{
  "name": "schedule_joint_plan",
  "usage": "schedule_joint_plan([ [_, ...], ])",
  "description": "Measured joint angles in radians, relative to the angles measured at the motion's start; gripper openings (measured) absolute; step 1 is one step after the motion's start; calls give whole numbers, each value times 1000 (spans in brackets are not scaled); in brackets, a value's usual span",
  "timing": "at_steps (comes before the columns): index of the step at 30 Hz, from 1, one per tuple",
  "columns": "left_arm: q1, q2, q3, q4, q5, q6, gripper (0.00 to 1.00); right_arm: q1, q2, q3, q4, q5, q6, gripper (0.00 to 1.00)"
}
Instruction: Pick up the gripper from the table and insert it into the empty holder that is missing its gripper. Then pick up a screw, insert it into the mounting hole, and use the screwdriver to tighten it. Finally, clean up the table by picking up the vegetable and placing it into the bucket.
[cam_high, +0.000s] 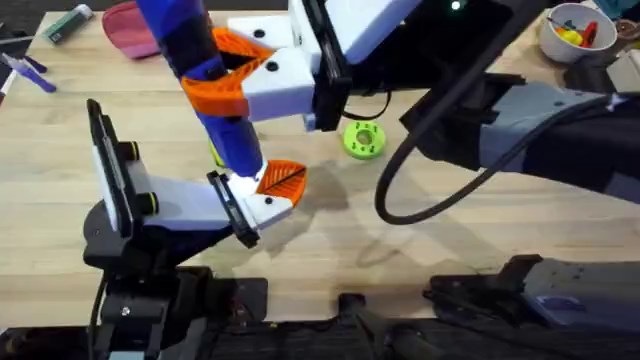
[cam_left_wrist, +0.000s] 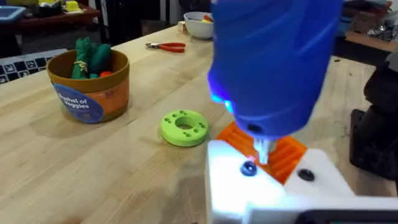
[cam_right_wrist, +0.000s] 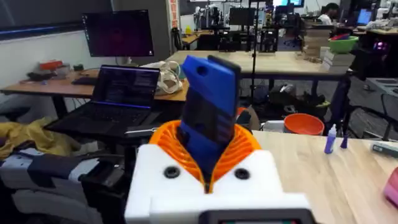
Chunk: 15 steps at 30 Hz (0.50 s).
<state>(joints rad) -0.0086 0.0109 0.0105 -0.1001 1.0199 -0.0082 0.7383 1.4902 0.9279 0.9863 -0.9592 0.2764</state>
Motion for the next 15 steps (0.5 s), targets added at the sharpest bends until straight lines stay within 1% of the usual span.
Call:
schedule_joint_plan([
  [15,0,0,0,0,0,0,14,0,0,-1,-1,0,-27,24],
])
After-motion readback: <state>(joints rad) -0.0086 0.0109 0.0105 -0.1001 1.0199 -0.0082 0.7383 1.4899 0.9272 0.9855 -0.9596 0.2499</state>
